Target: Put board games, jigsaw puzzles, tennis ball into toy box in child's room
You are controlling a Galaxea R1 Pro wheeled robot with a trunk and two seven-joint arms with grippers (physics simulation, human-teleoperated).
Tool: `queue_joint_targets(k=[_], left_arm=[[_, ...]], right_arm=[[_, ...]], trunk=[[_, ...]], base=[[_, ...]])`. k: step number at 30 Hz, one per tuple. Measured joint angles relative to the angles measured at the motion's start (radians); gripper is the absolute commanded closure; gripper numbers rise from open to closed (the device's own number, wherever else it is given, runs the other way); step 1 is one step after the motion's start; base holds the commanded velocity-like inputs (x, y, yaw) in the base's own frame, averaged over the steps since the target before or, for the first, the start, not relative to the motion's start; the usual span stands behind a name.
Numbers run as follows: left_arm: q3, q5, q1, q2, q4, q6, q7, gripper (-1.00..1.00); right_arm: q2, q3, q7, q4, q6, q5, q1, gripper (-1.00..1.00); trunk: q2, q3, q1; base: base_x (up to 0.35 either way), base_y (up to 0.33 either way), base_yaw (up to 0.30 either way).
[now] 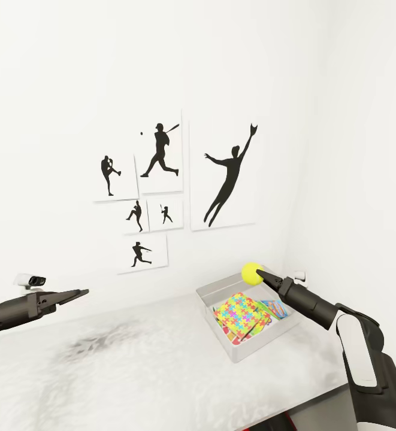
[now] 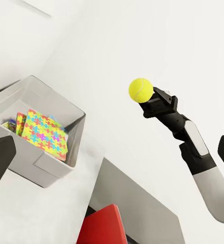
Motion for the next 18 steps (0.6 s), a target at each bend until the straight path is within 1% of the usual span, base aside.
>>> queue_joint_targets(k=[18], left_arm=[[-0.001,0.000,0.000,0.000,0.000,0.000,0.000,-1.00]], right_arm=[[0.000,0.000,0.000,0.000,0.000,-0.001,0.000,1.00]], trunk=[[0.000,0.000,0.000]], base=[[0.000,0.000,0.000]])
